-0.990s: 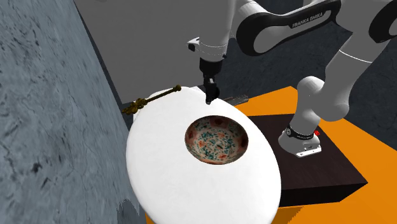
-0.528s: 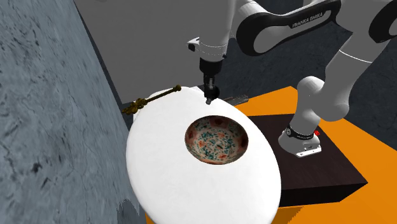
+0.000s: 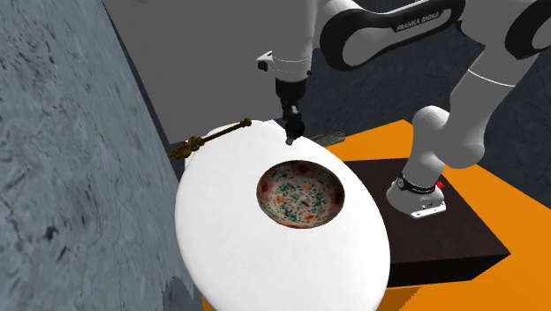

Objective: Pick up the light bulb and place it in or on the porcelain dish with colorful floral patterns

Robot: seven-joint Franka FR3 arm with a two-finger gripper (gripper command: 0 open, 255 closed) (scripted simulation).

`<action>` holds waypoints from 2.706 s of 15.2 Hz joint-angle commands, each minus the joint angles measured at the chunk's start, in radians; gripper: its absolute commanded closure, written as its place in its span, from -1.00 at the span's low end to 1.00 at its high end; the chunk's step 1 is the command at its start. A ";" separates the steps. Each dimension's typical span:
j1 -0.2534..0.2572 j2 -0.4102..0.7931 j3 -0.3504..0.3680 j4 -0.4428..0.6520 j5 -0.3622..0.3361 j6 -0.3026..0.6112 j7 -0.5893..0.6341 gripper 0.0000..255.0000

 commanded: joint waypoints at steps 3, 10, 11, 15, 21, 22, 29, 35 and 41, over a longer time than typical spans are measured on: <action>-0.019 0.154 -0.063 0.233 -0.016 -0.321 -0.433 -1.00; -0.026 0.119 -0.066 0.101 -0.017 -0.224 -0.432 -1.00; -0.026 0.117 -0.066 0.090 -0.017 -0.216 -0.432 -1.00; -0.026 0.116 -0.066 0.090 -0.017 -0.216 -0.432 -1.00; -0.026 0.117 -0.066 0.091 -0.017 -0.216 -0.432 1.00; -0.026 0.116 -0.066 0.090 -0.017 -0.216 -0.432 1.00; -0.026 0.116 -0.066 0.090 -0.017 -0.216 -0.432 1.00; -0.026 0.118 -0.065 0.173 -0.017 -0.297 -0.440 1.00; -0.025 0.128 -0.064 0.266 -0.019 -0.379 -0.448 1.00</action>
